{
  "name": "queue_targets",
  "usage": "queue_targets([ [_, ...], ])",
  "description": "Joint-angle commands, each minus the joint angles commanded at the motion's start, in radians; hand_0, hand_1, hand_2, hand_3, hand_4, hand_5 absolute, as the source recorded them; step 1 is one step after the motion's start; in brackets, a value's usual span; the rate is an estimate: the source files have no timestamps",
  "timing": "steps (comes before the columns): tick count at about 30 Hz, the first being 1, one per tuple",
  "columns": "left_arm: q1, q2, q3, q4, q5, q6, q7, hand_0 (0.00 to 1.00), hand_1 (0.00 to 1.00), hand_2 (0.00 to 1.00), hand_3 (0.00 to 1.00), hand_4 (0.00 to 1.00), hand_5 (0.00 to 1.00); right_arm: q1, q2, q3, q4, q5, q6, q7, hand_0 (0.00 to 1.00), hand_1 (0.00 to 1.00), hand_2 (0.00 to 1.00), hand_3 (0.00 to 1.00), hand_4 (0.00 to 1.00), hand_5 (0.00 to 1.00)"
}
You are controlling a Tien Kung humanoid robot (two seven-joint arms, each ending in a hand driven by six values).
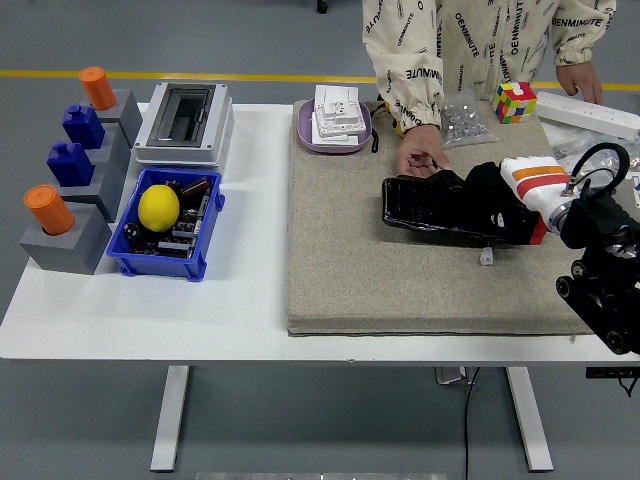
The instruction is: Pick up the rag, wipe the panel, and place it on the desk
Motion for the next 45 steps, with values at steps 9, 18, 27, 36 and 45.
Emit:
queue_targets([
  [9, 0.000, -0.002, -0.002, 0.000, 0.001, 0.000, 0.000, 0.643, 0.692, 0.733, 0.565, 0.593, 0.466, -0.032, -0.059, 0.051, -0.005, -0.010, 0.003, 0.001, 0.172, 0.339, 0.440, 0.423, 0.968, 0.086],
  [18, 0.001, -0.004, -0.005, 0.000, 0.002, 0.000, 0.000, 0.644, 0.692, 0.733, 0.566, 0.593, 0.466, -0.044, -0.085, 0.075, -0.002, -0.014, 0.004, 0.001, 0.172, 0.339, 0.440, 0.424, 0.969, 0.086],
  [27, 0.000, -0.005, -0.008, 0.000, 0.004, 0.001, 0.000, 0.643, 0.692, 0.733, 0.566, 0.593, 0.466, -0.055, -0.098, 0.091, 0.006, -0.015, 0.004, 0.001, 0.172, 0.339, 0.440, 0.423, 0.969, 0.086],
  [36, -0.001, -0.006, -0.003, 0.000, -0.001, 0.000, -0.002, 0.643, 0.692, 0.732, 0.566, 0.593, 0.466, -0.072, -0.102, 0.109, 0.013, -0.016, 0.006, 0.000, 0.172, 0.339, 0.440, 0.423, 0.969, 0.086],
  [45, 0.006, -0.003, -0.004, 0.000, 0.002, 0.000, 0.000, 0.643, 0.692, 0.733, 0.566, 0.593, 0.466, -0.097, -0.067, 0.172, 0.021, -0.042, 0.006, -0.013, 0.172, 0.339, 0.440, 0.423, 0.969, 0.087],
])
